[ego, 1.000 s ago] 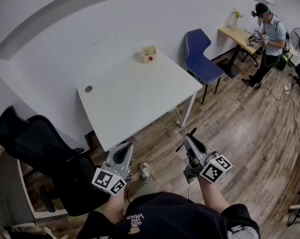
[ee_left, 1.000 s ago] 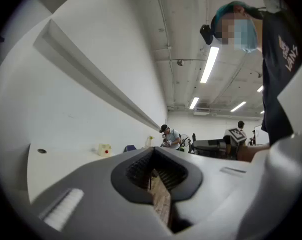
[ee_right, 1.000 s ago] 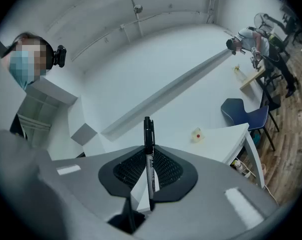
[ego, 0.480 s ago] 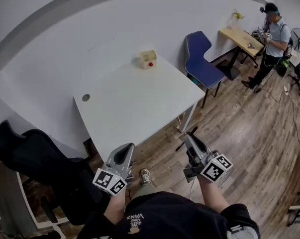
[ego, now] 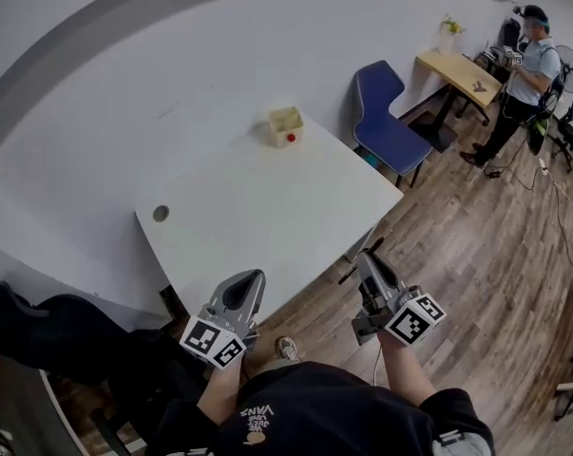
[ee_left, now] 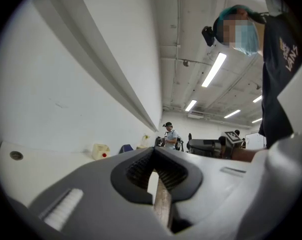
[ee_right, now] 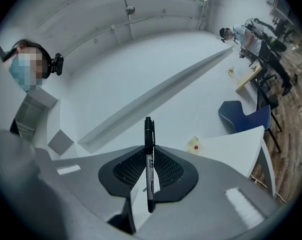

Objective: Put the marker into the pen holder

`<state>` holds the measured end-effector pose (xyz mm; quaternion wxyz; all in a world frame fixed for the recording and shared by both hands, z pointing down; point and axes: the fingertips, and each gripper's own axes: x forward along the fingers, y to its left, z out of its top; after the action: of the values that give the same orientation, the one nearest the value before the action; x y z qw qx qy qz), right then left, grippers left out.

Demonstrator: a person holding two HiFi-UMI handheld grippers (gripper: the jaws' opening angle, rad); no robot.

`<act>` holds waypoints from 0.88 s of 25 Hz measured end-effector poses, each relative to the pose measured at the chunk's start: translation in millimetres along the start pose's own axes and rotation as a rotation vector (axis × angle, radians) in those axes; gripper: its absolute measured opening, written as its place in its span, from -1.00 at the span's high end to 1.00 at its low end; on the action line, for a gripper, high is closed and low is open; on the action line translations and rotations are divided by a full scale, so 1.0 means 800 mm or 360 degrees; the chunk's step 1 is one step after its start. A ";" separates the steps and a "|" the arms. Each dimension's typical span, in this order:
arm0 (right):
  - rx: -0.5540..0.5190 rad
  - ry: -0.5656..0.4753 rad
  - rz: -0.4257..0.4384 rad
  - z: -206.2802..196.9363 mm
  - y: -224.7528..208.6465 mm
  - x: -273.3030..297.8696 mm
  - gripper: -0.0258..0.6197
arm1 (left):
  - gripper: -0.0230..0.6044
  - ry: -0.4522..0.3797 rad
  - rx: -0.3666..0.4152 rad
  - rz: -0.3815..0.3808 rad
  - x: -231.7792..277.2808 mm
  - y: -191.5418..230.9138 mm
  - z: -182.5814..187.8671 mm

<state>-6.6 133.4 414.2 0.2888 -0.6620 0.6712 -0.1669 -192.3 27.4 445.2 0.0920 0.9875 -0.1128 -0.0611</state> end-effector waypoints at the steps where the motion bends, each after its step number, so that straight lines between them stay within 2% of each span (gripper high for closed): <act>1: 0.0002 -0.0007 -0.0013 0.000 -0.003 0.007 0.76 | 0.79 0.0005 -0.0004 -0.0013 0.005 0.008 0.001; 9: -0.0003 -0.0059 -0.0119 0.001 -0.021 0.046 0.76 | 0.79 0.0022 -0.0050 -0.0107 0.037 0.054 0.004; 14: -0.0016 -0.0048 -0.0159 0.004 -0.040 0.060 0.76 | 0.79 0.0025 -0.0102 -0.0119 0.057 0.069 -0.009; 18: -0.0019 -0.0045 -0.0145 0.019 -0.064 0.067 0.76 | 0.79 0.0045 -0.0109 -0.0097 0.079 0.068 -0.018; 22: -0.0006 -0.0003 -0.0085 0.040 -0.096 0.078 0.76 | 0.79 0.0025 -0.0091 -0.0021 0.112 0.064 -0.018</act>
<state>76.5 72.0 425.5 0.2836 -0.6803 0.6534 -0.1727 -114.6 -39.9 460.5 0.1206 0.9856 -0.1037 -0.0573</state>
